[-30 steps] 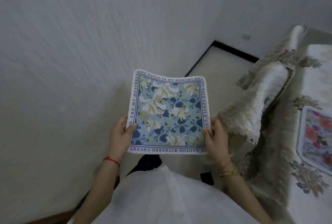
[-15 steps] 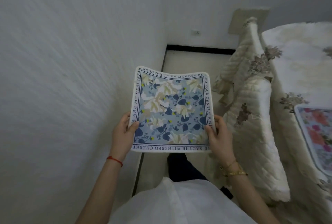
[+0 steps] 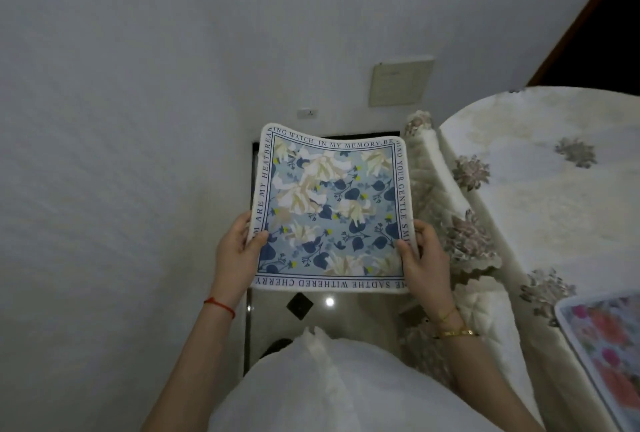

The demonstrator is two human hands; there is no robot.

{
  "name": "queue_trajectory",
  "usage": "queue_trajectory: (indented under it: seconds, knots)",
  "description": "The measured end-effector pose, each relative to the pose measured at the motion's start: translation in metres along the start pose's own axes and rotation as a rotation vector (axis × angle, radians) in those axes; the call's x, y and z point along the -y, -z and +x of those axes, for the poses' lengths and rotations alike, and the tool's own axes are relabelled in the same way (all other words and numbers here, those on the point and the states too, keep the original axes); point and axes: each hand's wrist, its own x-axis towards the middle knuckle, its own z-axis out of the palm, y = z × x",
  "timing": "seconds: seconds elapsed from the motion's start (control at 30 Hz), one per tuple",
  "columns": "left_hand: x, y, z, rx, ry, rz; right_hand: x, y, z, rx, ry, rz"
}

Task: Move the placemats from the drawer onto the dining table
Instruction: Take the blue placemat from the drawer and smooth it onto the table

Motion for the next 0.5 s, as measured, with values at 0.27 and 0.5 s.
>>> queue_trajectory:
  seconds: [0.27, 0.5]
  knots:
    - [-0.017, -0.073, 0.167, 0.222, -0.009, -0.029, -0.016, -0.004, 0.113, -0.200, -0.123, -0.031]
    - [-0.046, -0.165, 0.316, 0.537, -0.052, -0.006, -0.032, -0.005, 0.194, -0.479, -0.310, 0.019]
